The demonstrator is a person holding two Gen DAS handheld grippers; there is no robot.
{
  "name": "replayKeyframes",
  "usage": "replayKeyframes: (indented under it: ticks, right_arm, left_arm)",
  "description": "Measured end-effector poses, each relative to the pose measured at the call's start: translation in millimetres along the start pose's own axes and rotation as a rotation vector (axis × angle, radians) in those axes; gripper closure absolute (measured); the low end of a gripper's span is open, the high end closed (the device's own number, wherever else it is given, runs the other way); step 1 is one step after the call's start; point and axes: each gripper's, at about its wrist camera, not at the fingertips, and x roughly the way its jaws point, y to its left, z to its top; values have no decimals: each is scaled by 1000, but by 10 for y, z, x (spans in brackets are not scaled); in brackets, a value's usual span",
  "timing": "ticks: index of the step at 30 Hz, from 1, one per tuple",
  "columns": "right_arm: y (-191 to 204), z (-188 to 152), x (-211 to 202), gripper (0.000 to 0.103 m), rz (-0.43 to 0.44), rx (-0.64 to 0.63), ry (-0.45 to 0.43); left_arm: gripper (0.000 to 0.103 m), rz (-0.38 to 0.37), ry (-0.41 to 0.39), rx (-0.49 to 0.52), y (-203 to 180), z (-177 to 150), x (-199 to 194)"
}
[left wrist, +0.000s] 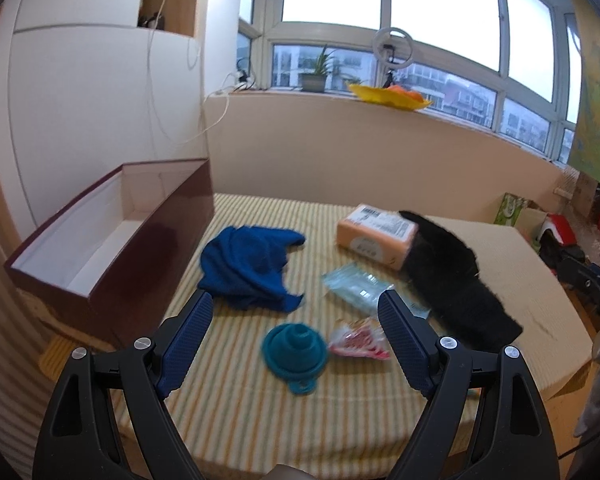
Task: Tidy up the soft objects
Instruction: 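Reach the left tool to the blue towel and close on it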
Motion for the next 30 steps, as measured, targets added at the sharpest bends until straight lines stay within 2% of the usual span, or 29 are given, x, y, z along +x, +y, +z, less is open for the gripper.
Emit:
replayKeyframes:
  ticks: [5,9,13,18,25,30]
  right_arm:
    - [-40,-38,119,0,73,10,68]
    - [-119,-73,271,0,132,27,144]
    - [-212,-90,432,0,147,32,217]
    - [-199,-36,575,0,221,23,288]
    - [227,320,790,0,408,-40,358]
    - [765,740,1036,0,503,-174,351]
  left_arm:
    - [18,23,48,-26,143,-87,51]
    - [18,14,86,-26,179,-132,88]
    - [18,-16,122,-51,236,-140,131]
    - [18,6,157,-88,344,-145,161]
    - [18,17,173,-150,454,-45,182]
    - [18,-1,184,-193,447,90,316]
